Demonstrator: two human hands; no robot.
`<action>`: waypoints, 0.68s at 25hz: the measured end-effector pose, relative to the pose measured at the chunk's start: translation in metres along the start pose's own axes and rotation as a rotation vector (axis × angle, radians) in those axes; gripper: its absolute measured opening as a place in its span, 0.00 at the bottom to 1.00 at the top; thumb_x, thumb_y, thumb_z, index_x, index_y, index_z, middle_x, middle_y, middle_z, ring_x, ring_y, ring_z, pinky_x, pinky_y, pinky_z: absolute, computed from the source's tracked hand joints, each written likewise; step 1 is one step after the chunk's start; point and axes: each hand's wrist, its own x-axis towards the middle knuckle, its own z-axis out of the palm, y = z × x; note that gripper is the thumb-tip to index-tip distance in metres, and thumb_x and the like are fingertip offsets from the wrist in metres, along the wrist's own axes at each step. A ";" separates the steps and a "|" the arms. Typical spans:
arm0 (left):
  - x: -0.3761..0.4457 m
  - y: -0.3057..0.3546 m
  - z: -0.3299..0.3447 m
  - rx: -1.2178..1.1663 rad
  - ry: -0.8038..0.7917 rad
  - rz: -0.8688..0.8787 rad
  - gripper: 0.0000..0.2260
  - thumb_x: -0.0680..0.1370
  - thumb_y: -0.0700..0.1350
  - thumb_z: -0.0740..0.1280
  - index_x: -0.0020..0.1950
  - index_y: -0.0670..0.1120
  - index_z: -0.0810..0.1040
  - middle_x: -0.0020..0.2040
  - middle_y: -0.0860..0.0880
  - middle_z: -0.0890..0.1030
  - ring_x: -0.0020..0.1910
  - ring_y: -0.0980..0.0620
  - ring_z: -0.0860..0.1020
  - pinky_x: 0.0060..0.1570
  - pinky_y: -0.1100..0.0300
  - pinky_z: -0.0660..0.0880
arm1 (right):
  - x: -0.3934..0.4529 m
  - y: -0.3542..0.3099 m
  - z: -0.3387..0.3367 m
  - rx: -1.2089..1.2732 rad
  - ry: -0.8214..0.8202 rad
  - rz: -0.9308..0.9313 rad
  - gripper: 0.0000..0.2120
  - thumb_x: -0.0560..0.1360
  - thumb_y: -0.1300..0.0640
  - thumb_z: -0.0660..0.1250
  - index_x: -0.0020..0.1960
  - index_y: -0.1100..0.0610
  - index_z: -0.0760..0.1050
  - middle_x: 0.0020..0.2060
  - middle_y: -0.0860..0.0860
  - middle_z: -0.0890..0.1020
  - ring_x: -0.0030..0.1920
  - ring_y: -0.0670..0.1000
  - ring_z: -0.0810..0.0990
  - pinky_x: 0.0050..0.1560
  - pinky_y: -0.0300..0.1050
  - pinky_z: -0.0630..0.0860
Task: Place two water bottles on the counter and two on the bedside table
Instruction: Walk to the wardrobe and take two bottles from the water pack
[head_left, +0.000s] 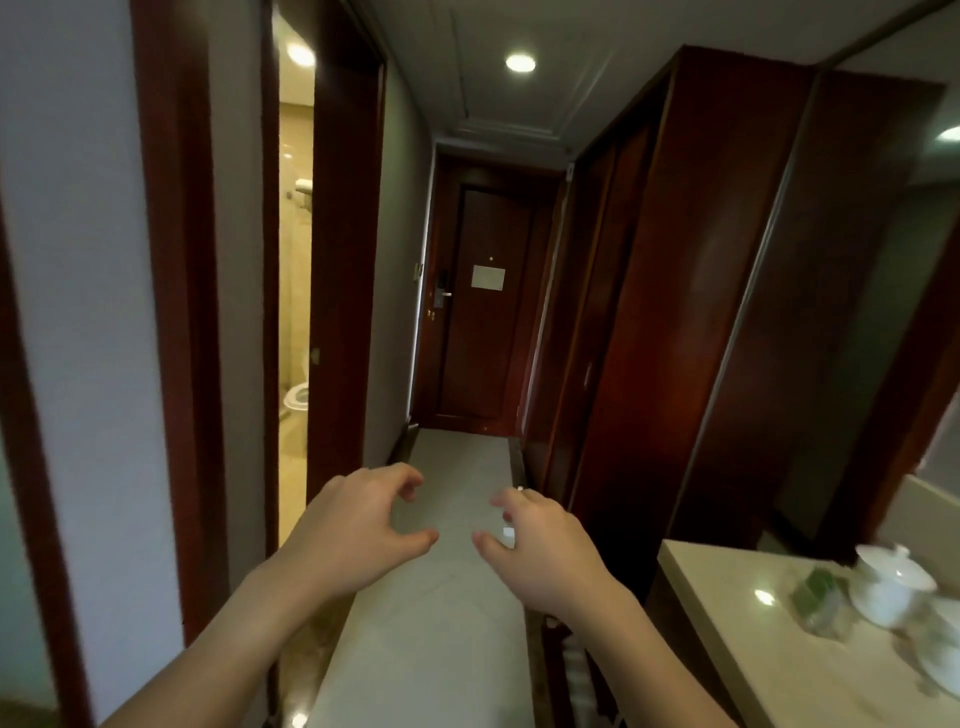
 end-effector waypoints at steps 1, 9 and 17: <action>0.032 -0.014 0.003 -0.004 -0.005 -0.004 0.28 0.72 0.61 0.71 0.69 0.55 0.72 0.60 0.58 0.79 0.60 0.57 0.76 0.60 0.56 0.76 | 0.035 0.004 0.006 -0.014 -0.019 0.011 0.28 0.78 0.39 0.61 0.74 0.51 0.68 0.66 0.50 0.77 0.64 0.52 0.76 0.63 0.51 0.74; 0.251 -0.086 0.033 0.062 -0.008 0.038 0.24 0.74 0.62 0.68 0.67 0.54 0.74 0.57 0.59 0.80 0.57 0.58 0.77 0.57 0.58 0.76 | 0.256 0.056 0.020 0.020 0.002 0.068 0.28 0.77 0.41 0.63 0.74 0.51 0.68 0.66 0.50 0.77 0.64 0.52 0.76 0.61 0.49 0.76; 0.472 -0.141 0.107 0.049 -0.015 0.083 0.19 0.74 0.60 0.69 0.61 0.54 0.76 0.49 0.60 0.78 0.49 0.58 0.78 0.50 0.54 0.79 | 0.472 0.156 0.037 0.038 0.059 0.051 0.27 0.76 0.40 0.66 0.71 0.51 0.70 0.62 0.51 0.80 0.59 0.53 0.80 0.57 0.53 0.78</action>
